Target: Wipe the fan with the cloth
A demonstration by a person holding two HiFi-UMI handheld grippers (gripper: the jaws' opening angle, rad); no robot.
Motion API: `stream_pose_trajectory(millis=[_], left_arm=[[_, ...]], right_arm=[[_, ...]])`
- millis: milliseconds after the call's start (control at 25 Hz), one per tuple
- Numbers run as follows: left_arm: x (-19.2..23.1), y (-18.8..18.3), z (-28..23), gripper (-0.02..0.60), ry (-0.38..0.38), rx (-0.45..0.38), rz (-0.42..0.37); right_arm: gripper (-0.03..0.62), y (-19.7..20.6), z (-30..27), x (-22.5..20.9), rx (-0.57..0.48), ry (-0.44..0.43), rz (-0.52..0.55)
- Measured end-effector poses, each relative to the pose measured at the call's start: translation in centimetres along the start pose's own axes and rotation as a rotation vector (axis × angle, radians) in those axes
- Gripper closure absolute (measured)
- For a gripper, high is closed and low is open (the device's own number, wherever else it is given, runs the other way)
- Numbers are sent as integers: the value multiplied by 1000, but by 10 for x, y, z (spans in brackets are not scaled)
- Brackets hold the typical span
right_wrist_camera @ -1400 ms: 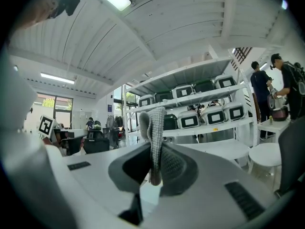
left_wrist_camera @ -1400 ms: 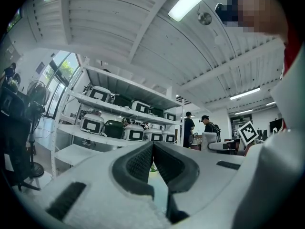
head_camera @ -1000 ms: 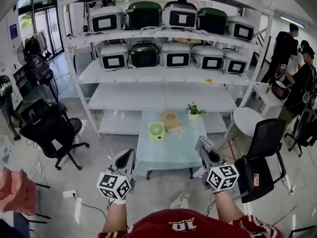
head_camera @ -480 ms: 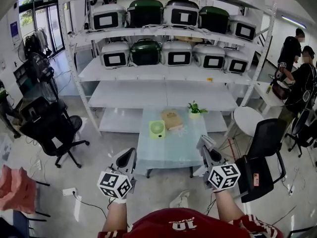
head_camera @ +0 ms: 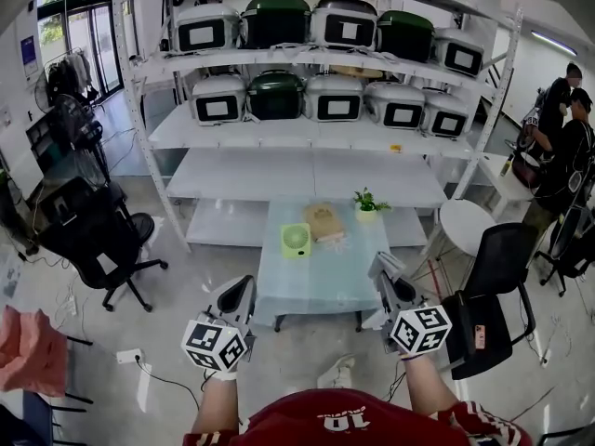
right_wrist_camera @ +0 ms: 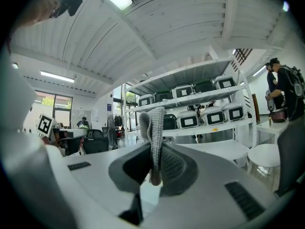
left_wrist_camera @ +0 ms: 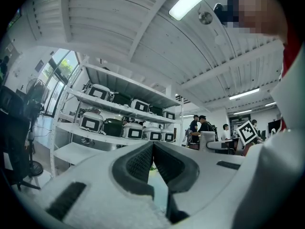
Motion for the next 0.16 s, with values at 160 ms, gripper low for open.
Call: stream_pose_trajectory(millis=[160], left_arm=[[3,-5,0,577,3,-4,-4]], right_arm=[[572,-3,-1,3,0,-1,2]])
Point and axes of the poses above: the fingertips, and each gripper's own axes: z backward along the fingers, x to its left, y out of its underside, the point moved 5 cm from there along z, backward along the fingers, and after that the axes turned 15 degrees about y, right-handed, at the moved point
